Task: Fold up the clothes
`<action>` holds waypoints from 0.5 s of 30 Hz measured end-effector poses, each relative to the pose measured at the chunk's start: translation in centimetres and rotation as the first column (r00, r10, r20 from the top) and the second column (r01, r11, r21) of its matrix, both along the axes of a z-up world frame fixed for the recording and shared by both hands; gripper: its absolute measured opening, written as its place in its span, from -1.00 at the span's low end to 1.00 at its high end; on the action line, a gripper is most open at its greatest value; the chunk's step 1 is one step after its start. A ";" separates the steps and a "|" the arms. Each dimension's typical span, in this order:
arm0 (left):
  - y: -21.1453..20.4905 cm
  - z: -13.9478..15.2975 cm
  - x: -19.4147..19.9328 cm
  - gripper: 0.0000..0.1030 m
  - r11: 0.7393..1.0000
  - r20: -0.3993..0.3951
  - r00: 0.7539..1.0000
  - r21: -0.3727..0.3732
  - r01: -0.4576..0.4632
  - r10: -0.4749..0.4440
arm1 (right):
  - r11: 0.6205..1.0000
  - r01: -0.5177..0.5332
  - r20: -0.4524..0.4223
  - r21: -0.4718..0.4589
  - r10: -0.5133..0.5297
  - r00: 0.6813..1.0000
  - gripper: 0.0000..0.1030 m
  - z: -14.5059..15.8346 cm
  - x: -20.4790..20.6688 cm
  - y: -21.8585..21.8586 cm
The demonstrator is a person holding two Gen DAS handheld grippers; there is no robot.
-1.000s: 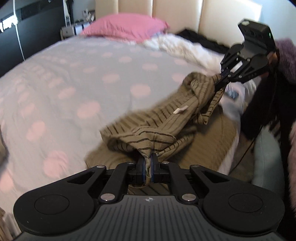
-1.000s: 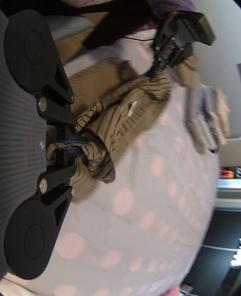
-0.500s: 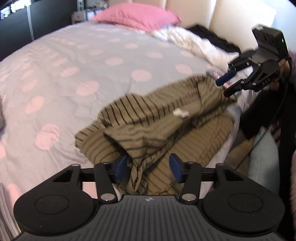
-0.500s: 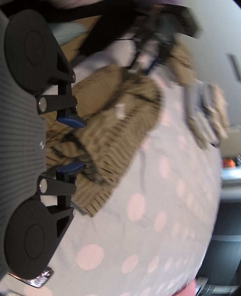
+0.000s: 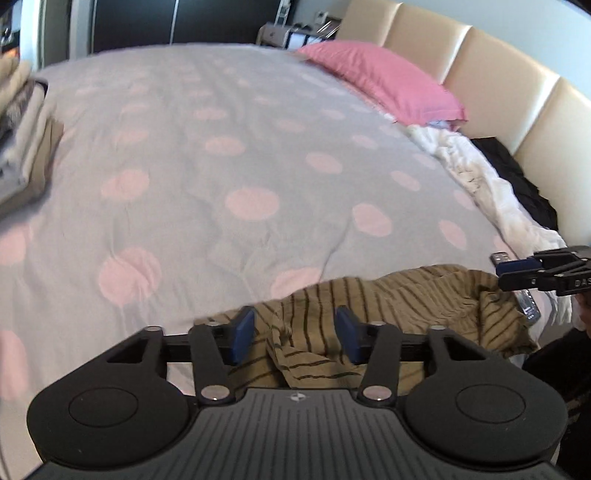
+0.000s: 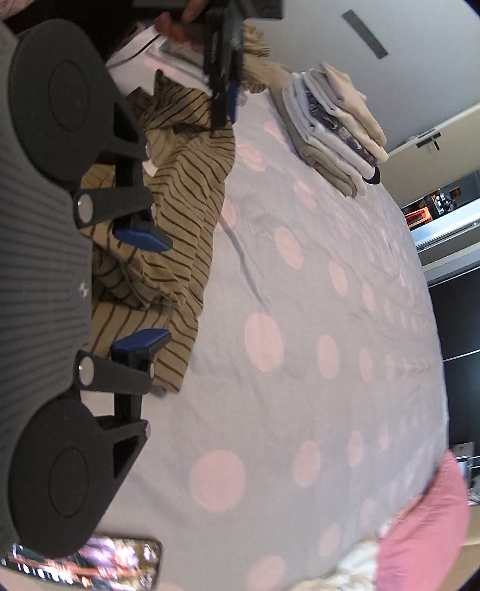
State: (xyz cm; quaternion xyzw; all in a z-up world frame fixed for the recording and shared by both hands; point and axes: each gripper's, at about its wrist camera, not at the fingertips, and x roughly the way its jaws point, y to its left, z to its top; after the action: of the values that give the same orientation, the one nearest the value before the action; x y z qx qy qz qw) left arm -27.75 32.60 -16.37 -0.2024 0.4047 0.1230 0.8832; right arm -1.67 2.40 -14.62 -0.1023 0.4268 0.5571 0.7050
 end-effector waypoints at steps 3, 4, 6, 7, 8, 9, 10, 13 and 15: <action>-0.5 0.3 -1.0 -0.89 1.000 0.018 1.000 0.012 0.015 -0.015 | 1.000 -0.006 -0.032 0.009 0.007 0.999 -0.78 -0.4 0.2 0.0; -0.7 0.5 -1.3 -0.96 1.000 0.025 0.999 0.017 0.020 -0.020 | 1.000 -0.011 -0.035 0.018 0.011 0.999 -0.82 -0.3 0.1 -0.2; -1.2 1.6 -2.3 -0.98 0.999 0.063 0.997 0.020 0.031 -0.032 | 0.999 -0.023 -0.029 0.044 0.024 0.999 -0.92 0.5 0.0 -0.9; -1.5 2.1 -2.8 -0.99 0.999 0.076 0.996 0.027 0.041 -0.043 | 0.998 -0.029 -0.026 0.056 0.031 0.999 -0.92 0.8 -0.1 -1.2; -2.0 2.6 -3.3 -0.99 0.998 0.081 0.995 0.038 0.056 -0.059 | 0.997 -0.039 -0.022 0.068 0.040 0.999 -0.92 1.2 -0.3 -1.5; -2.4 3.1 -3.8 -0.99 0.996 0.085 0.993 0.046 0.078 -0.082 | 0.995 -0.059 -0.011 0.075 0.060 0.998 -0.93 1.7 -0.5 -2.0; -2.8 3.4 -4.2 -0.99 0.993 0.083 0.991 0.048 0.103 -0.107 | 0.993 -0.085 0.003 0.076 0.085 0.996 -0.93 2.2 -0.9 -2.4; -3.6 3.8 -5.0 -0.99 0.984 0.063 0.983 0.045 0.172 -0.174 | 0.983 -0.172 0.041 0.059 0.170 0.985 -0.95 3.4 -1.9 -3.5; -4.2 3.6 -5.4 -0.99 0.975 0.031 0.975 0.031 0.218 -0.219 | 0.972 -0.235 0.060 0.024 0.233 0.971 -0.95 3.7 -2.8 -3.9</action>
State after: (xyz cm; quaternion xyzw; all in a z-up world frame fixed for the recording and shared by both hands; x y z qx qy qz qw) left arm -33.19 28.44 -12.81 -0.1466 0.4077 0.0270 0.9009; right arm -4.46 -1.50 -10.95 -0.1568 0.3828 0.6398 0.6477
